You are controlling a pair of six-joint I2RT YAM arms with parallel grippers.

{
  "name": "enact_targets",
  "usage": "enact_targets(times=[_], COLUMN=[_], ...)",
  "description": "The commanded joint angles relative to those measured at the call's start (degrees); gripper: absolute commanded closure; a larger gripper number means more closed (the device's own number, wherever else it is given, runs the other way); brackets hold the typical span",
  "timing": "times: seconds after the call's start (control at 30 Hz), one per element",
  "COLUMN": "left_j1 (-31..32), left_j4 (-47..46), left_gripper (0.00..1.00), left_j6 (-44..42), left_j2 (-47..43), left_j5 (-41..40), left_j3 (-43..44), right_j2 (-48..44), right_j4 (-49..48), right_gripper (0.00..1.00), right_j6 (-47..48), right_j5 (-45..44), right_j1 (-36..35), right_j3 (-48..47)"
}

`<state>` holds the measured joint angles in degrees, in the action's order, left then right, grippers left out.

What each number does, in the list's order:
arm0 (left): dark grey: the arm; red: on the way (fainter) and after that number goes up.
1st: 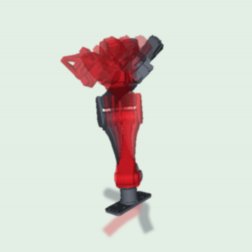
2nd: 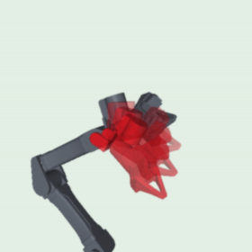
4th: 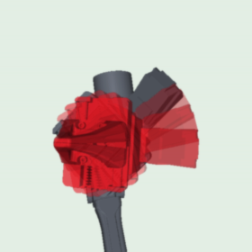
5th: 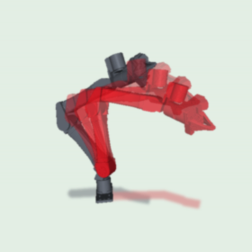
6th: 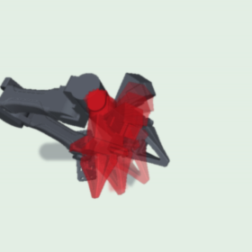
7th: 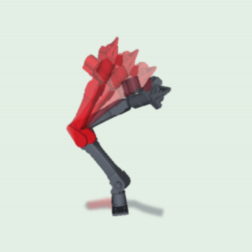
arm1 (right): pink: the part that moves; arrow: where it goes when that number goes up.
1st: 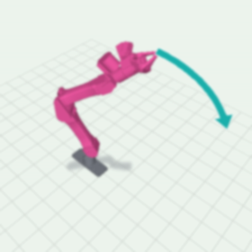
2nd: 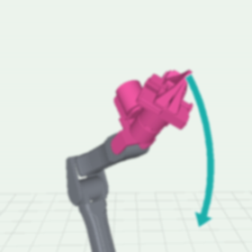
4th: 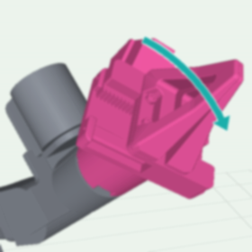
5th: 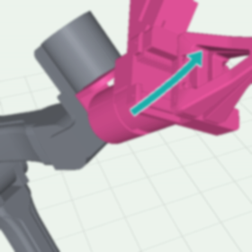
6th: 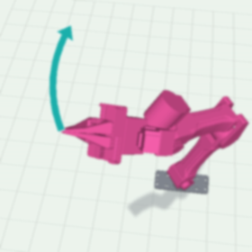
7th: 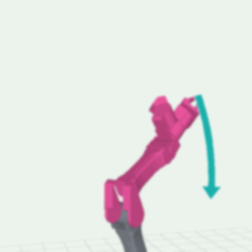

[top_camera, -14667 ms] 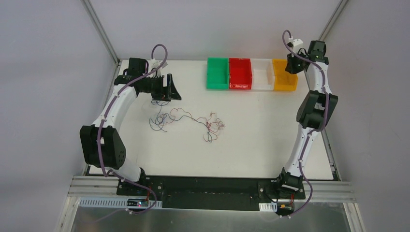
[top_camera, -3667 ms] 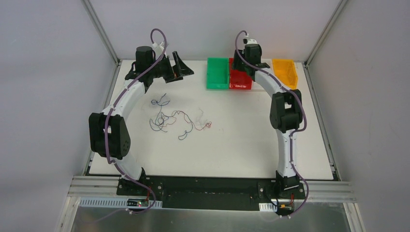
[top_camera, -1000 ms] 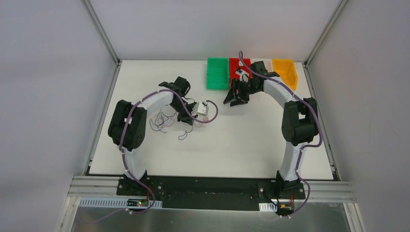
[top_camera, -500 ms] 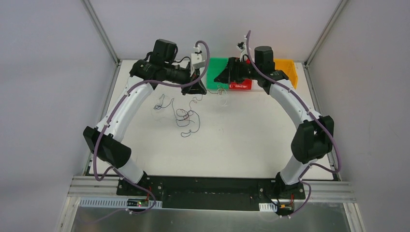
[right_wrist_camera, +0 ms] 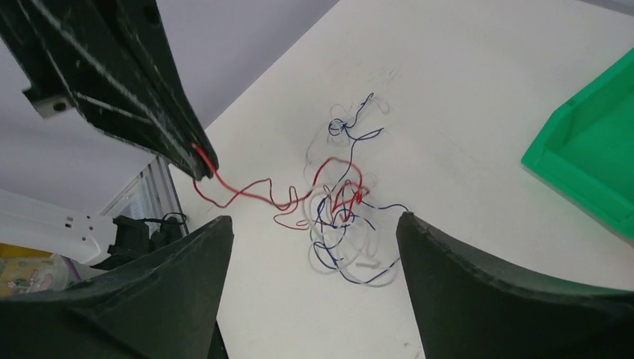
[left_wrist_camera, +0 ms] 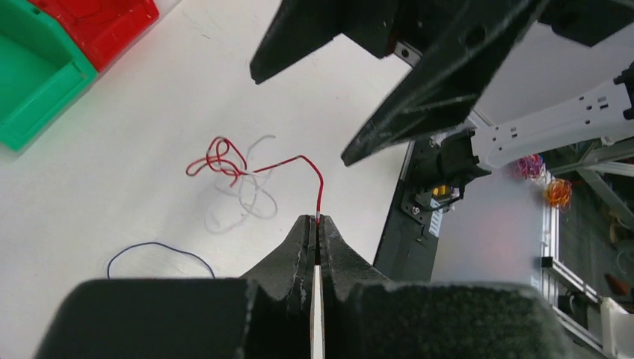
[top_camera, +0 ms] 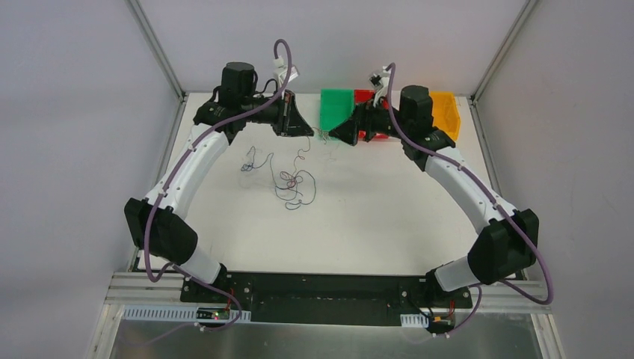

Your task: Untangle the cables

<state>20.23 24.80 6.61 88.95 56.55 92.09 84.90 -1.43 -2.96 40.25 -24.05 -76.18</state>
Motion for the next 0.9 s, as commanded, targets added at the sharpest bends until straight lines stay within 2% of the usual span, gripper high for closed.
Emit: enact_targets(times=[0.0,0.13,0.23,0.27,0.37,0.43,0.47,0.63,0.8,0.87], left_j1=[-0.72,-0.73,-0.76,-0.84,-2.22,-4.19,-5.49,-10.68,-12.40,-12.49], left_j4=[-7.00,-10.01,-12.39,-12.90,-17.30,-21.69,-23.70,-30.00,-32.43,-33.94], left_gripper=[1.00,1.00,1.00,1.00,1.00,1.00,1.00,1.00,1.00,1.00], left_j6=[7.48,10.92,13.38,14.28,19.30,23.37,25.28,30.92,33.27,34.58], left_j2=[-3.70,-4.64,-5.41,-5.67,-6.81,-7.53,-7.80,-8.10,-7.59,-7.48], left_j5=[2.40,4.09,4.46,4.17,3.00,2.00,1.39,-1.12,-2.50,-3.15], left_j3=[-1.09,-2.46,-3.15,-3.27,-3.12,-2.25,-1.26,3.69,7.35,8.30], right_j2=[-3.59,0.53,5.85,7.31,10.16,10.88,10.97,11.68,11.72,11.50], right_j4=[-8.36,-14.83,-20.47,-21.52,-22.86,-22.88,-22.85,-21.04,-14.38,-12.42], right_gripper=[0.13,0.12,0.20,0.28,0.64,0.78,0.82,0.92,1.00,1.00], right_j6=[6.19,10.52,11.10,11.99,12.22,11.94,12.16,16.32,17.93,18.26], right_j5=[-3.67,-10.98,-16.20,-17.40,-21.25,-21.76,-21.58,-19.33,-16.61,-16.43], right_j1=[-3.52,-8.61,-10.45,-11.12,-12.27,-12.33,-12.32,-13.36,-13.39,-13.39], right_j3=[3.94,3.61,2.61,2.24,3.59,6.78,8.62,17.03,19.14,19.62])
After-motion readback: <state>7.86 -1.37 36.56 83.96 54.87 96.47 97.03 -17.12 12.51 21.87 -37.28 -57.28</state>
